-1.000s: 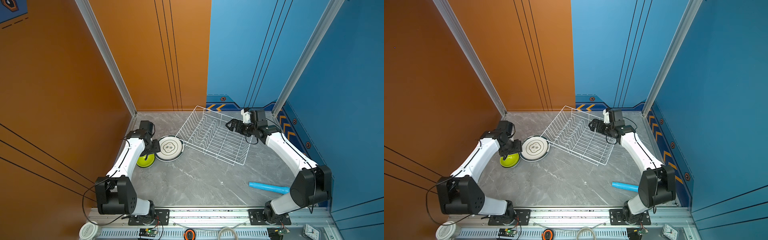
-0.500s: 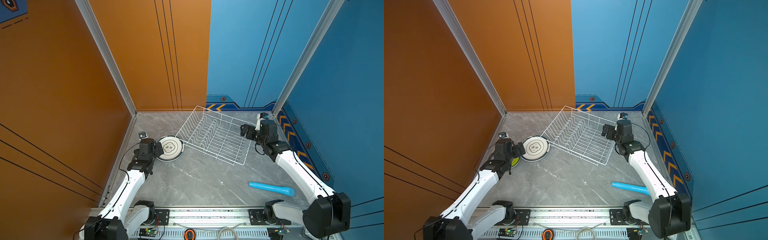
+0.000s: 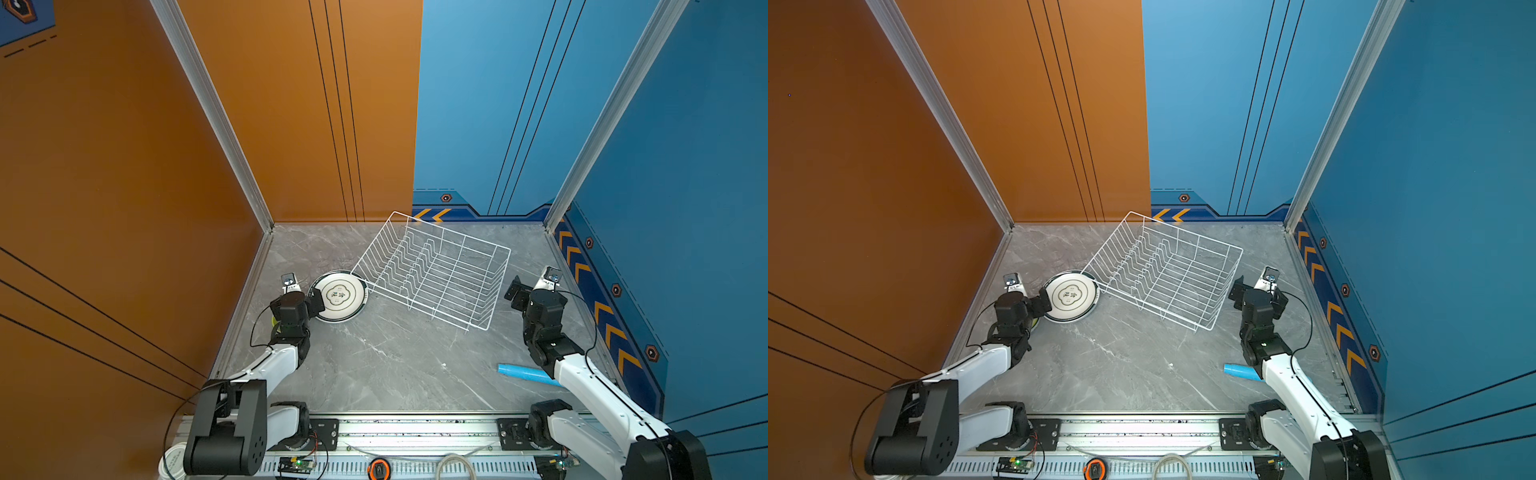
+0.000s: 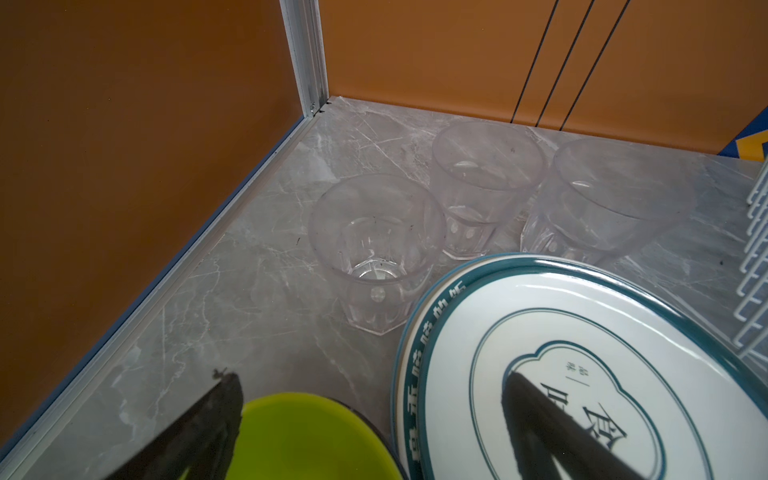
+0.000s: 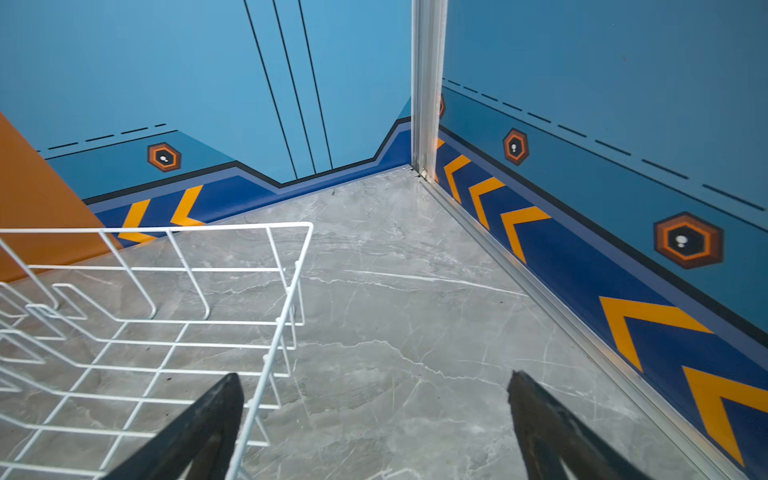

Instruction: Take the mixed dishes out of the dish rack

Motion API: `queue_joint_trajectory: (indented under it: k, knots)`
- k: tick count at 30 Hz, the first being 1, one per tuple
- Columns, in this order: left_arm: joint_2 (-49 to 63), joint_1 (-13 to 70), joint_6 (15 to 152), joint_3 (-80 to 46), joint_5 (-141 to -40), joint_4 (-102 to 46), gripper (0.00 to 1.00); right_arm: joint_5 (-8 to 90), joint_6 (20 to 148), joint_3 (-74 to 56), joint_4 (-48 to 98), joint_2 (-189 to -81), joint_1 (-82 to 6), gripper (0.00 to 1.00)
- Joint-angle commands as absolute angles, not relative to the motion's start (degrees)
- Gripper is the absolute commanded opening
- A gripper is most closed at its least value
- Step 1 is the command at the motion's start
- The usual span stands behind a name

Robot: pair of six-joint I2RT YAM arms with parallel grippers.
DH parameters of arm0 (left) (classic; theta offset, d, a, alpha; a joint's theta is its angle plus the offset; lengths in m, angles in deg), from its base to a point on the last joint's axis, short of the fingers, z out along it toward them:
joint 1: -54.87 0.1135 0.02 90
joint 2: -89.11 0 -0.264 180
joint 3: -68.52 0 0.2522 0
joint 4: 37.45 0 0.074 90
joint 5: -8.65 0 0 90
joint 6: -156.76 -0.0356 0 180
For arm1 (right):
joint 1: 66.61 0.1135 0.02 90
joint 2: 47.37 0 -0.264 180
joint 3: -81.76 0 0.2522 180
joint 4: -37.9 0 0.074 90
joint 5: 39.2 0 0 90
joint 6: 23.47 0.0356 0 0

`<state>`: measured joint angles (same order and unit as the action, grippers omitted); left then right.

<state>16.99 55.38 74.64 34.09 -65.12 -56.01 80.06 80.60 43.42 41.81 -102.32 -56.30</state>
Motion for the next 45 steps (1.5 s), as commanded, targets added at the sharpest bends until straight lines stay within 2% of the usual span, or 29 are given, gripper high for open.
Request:
queue_joint_trajectory:
  k: [1, 5, 9, 15, 21, 24, 27, 30, 38, 45]
  knots:
    - [13.7, 56.7, 73.7, 34.9, -69.2, -64.2, 0.98, 86.6, 78.7, 44.7, 48.5, -104.1, -56.7, 1.00]
    - [10.0, 56.9, 72.9, 33.0, -70.0, -65.5, 0.98, 90.8, 78.6, 45.9, 53.2, -108.2, -57.6, 1.00]
    - [6.2, 57.9, 73.4, 32.5, -69.5, -69.1, 0.98, 90.3, 79.2, 46.3, 56.4, -112.6, -59.3, 1.00]
    - [6.8, 57.5, 73.2, 32.9, -69.0, -68.8, 0.98, 89.5, 79.2, 46.5, 58.4, -117.6, -60.3, 1.00]
    - [6.7, 57.3, 72.6, 33.8, -70.3, -70.4, 0.98, 92.9, 77.8, 47.8, 66.1, -124.4, -60.8, 1.00]
    - [5.8, 56.4, 70.6, 36.5, -72.8, -76.4, 0.98, 92.7, 77.5, 47.5, 68.8, -127.3, -60.6, 1.00]
    - [-2.1, 56.0, 69.2, 38.5, -74.8, -89.8, 0.98, 92.4, 77.0, 46.3, 70.1, -130.1, -60.3, 1.00]
    - [0.8, 56.2, 69.8, 37.1, -74.4, -82.3, 0.98, 92.4, 76.6, 44.9, 68.1, -130.7, -59.8, 1.00]
    - [-0.5, 55.7, 69.2, 35.6, -73.8, -81.4, 0.98, 84.7, 67.7, 46.7, 75.9, -133.1, -56.2, 1.00]
    - [-0.5, 55.6, 69.1, 35.5, -73.7, -81.4, 0.98, 82.2, 69.2, 45.9, 73.7, -132.9, -57.6, 1.00]
